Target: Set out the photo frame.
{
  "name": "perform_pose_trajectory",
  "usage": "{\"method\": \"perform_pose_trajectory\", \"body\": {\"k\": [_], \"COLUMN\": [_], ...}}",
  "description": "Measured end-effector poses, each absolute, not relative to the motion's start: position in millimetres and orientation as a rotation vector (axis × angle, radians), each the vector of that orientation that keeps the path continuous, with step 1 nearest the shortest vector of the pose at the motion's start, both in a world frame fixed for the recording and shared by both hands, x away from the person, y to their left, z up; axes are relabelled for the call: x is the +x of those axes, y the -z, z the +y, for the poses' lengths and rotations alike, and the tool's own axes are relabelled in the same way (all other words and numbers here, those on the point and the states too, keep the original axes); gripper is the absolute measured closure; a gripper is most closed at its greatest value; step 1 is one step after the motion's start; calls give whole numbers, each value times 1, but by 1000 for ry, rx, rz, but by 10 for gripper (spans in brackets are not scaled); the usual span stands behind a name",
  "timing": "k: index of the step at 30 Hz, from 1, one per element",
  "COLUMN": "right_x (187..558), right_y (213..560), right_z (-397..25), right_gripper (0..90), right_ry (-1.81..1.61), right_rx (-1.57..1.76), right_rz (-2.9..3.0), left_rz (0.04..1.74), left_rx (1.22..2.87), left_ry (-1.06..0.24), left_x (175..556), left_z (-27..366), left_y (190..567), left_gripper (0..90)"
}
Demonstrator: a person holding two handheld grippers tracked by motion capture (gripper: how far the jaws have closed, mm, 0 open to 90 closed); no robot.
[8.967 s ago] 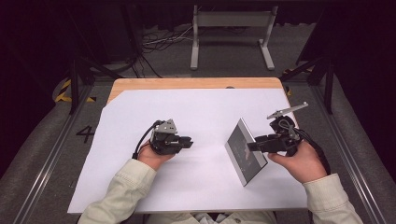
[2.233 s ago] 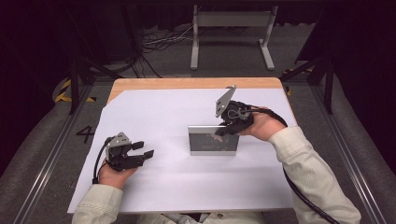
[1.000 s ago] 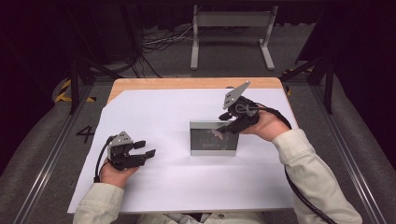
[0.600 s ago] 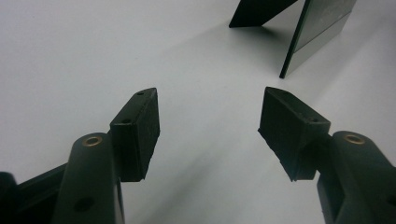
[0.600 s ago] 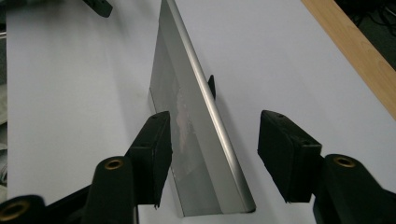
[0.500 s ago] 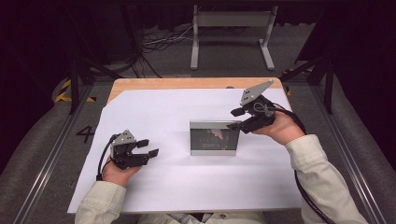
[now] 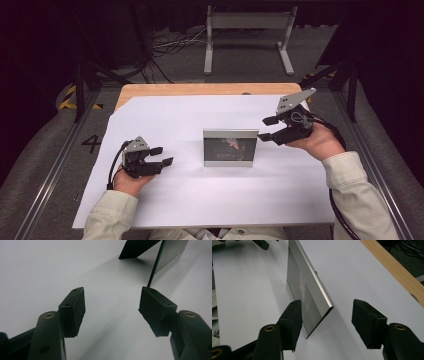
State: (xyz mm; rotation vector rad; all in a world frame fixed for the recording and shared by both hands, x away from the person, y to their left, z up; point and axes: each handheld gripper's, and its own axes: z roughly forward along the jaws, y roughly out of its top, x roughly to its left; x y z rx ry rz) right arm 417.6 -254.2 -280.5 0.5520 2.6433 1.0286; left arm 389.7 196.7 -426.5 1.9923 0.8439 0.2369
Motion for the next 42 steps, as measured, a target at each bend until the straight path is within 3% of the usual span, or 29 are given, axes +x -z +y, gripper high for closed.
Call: {"method": "perform_pose_trajectory", "body": {"k": [15, 42], "right_x": [411, 406], "right_y": [293, 347], "right_z": [-286, -312], "right_gripper": [395, 342], "right_ry": [-1087, -1126], "right_rx": [661, 807], "right_rz": [2572, 2509], "left_rz": [849, 849], "left_rx": [1989, 1994], "left_ry": [-238, -251], "left_x": [391, 391], "left_z": [196, 196], "left_y": [428, 430], "left_gripper": [380, 379]}}
